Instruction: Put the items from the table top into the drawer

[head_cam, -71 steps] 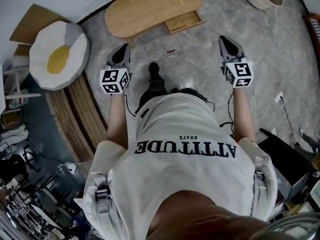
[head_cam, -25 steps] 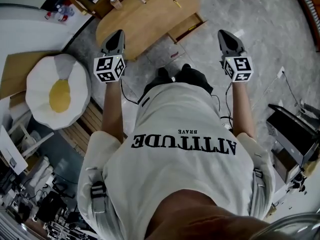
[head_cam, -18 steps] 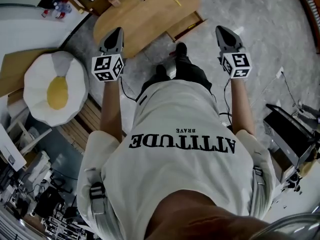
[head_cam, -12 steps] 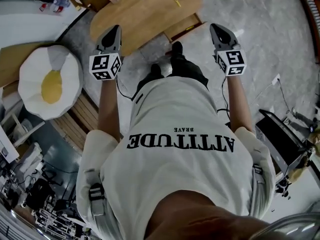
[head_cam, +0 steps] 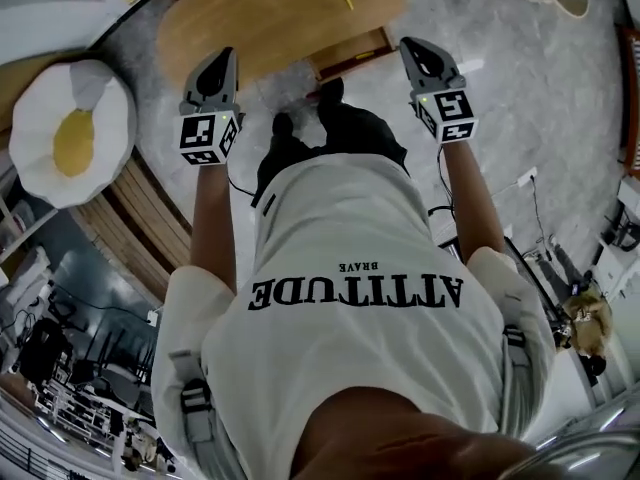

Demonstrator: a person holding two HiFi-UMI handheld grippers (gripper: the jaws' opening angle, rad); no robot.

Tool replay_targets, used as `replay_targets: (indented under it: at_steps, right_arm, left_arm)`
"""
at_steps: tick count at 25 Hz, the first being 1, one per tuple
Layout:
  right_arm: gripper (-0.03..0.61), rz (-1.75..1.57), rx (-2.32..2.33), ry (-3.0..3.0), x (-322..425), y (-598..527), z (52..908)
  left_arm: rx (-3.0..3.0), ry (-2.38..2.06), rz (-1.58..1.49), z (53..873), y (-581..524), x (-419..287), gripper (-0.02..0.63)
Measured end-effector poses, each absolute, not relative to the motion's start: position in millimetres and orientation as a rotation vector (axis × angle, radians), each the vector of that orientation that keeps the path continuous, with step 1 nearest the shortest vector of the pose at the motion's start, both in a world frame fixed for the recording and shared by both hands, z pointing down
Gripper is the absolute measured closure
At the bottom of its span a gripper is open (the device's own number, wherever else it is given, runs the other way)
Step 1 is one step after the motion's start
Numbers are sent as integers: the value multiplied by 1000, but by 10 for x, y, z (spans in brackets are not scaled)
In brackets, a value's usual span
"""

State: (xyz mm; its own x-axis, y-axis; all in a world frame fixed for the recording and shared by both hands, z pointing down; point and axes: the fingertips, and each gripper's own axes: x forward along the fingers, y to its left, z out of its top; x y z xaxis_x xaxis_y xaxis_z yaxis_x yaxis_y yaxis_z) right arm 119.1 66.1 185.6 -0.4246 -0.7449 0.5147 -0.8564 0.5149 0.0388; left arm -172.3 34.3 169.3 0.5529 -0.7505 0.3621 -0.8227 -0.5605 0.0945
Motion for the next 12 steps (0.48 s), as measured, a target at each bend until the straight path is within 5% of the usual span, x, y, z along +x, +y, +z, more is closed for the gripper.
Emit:
replay_targets:
  at_steps: [12]
  right_arm:
    - [557, 422, 1086, -2291, 1353, -103, 2738]
  left_arm:
    - [2357, -1423, 457, 2347, 116, -1397, 592]
